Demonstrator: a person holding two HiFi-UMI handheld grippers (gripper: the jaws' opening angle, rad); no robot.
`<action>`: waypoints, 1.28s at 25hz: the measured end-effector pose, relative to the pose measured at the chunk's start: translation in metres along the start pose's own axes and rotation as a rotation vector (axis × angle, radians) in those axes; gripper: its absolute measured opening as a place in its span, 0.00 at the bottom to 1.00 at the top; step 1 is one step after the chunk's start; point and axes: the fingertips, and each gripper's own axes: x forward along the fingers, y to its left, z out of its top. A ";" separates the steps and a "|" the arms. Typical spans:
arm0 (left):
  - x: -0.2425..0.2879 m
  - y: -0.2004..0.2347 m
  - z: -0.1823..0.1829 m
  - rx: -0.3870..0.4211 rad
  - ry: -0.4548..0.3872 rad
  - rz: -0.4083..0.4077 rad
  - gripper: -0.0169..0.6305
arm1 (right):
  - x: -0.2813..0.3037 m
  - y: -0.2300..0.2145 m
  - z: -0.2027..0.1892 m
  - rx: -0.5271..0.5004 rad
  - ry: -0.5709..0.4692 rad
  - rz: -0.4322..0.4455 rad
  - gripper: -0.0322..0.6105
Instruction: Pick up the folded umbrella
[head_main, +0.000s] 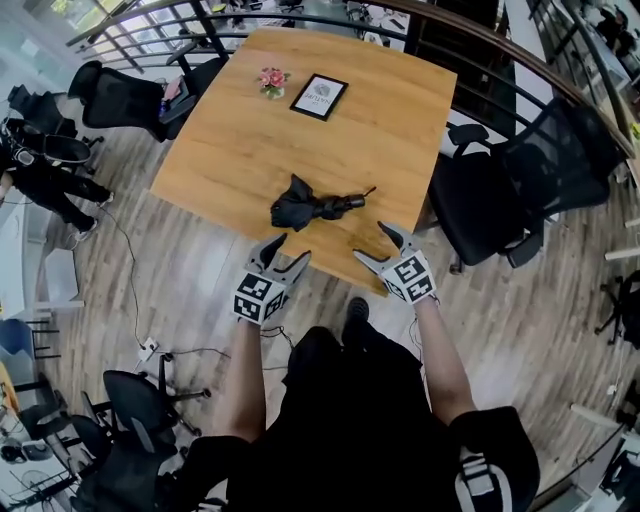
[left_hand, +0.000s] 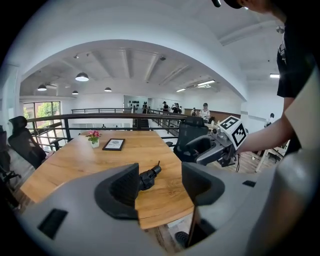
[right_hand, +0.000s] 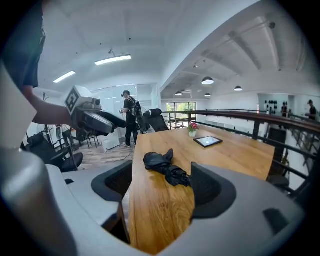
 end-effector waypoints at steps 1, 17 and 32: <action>0.002 0.002 -0.001 -0.004 0.005 0.002 0.45 | 0.002 -0.001 0.000 0.002 0.000 0.005 0.64; 0.052 0.050 -0.018 0.062 0.143 -0.109 0.47 | 0.042 -0.028 -0.010 0.074 0.067 -0.053 0.64; 0.095 0.109 -0.061 0.191 0.279 -0.341 0.51 | 0.105 -0.052 -0.026 0.210 0.131 -0.212 0.65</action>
